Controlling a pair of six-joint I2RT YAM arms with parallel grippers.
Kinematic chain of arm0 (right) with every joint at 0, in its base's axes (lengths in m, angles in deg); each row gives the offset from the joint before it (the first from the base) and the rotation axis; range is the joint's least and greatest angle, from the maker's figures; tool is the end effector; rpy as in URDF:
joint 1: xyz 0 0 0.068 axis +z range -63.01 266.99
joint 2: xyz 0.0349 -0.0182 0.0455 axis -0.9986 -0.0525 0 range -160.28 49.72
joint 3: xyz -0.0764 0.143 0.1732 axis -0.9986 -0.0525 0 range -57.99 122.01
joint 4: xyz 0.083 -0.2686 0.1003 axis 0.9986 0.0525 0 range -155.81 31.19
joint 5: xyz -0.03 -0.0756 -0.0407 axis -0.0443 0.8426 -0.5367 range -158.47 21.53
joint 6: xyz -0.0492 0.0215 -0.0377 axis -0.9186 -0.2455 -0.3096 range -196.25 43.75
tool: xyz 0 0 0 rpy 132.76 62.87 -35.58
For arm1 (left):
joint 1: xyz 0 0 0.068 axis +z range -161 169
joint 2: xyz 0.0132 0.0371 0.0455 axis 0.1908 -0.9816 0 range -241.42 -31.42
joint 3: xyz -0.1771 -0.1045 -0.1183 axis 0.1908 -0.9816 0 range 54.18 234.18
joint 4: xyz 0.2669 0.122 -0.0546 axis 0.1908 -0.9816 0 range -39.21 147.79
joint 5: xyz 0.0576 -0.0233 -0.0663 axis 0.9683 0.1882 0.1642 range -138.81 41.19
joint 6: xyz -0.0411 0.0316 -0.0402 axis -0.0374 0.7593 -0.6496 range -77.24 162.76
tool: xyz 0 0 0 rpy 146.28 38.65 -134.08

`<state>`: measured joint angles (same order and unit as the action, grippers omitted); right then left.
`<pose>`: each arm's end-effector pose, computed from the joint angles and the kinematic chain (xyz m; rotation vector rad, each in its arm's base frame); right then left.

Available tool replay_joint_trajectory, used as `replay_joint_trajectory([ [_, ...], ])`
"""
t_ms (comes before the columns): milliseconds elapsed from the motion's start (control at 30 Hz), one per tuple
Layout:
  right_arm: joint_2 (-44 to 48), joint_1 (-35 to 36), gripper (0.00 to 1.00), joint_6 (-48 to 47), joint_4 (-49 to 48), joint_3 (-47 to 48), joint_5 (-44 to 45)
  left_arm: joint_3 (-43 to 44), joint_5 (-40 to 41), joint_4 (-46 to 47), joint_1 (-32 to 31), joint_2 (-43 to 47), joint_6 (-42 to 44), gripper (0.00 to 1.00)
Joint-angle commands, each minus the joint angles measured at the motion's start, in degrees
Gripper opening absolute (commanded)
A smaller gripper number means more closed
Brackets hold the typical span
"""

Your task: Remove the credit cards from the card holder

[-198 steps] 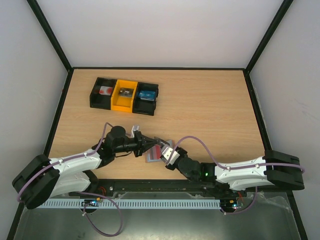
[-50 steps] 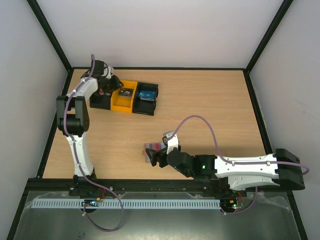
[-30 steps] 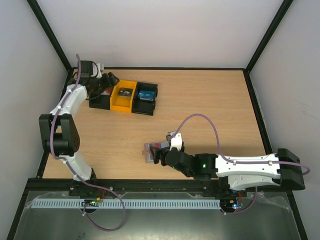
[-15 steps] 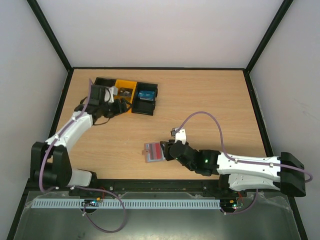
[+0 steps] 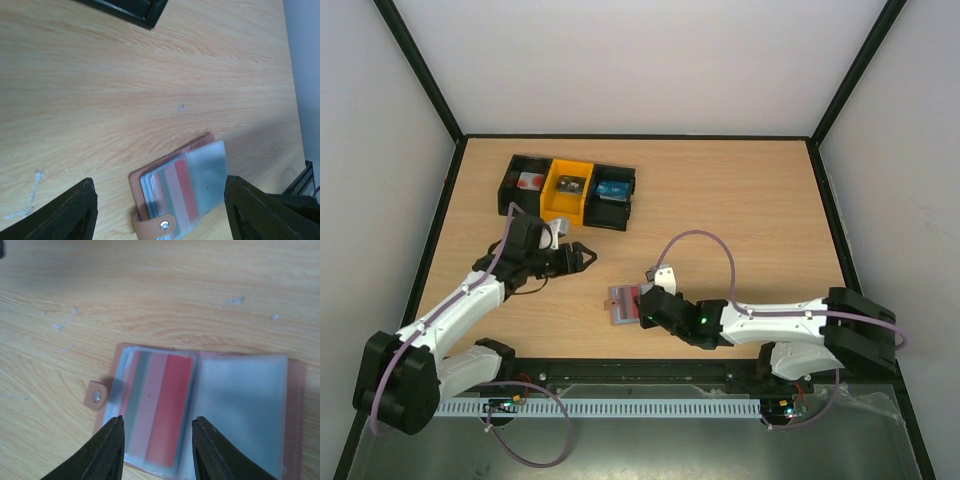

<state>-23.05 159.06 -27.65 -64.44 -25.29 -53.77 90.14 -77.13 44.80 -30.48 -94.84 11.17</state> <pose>0.1054 0.2830 0.1114 -0.3508 2.3743 0.7862 0.2646 -0.1195 0.1613 0.0245 2.3873 -1.0116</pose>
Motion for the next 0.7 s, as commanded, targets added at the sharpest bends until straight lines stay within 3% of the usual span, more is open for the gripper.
replay_joint_trajectory([
  [0,-4.13,-0.35,0.37,2.83,-1.11,-0.32,0.28,-3.99,-0.86,4.79,-1.76,3.37,-3.98,0.7],
  [667,-13.59,-0.33,0.33,4.27,-3.87,-1.04,0.5,-9.56,-3.47,13.24,-5.71,2.88,-9.34,0.7],
])
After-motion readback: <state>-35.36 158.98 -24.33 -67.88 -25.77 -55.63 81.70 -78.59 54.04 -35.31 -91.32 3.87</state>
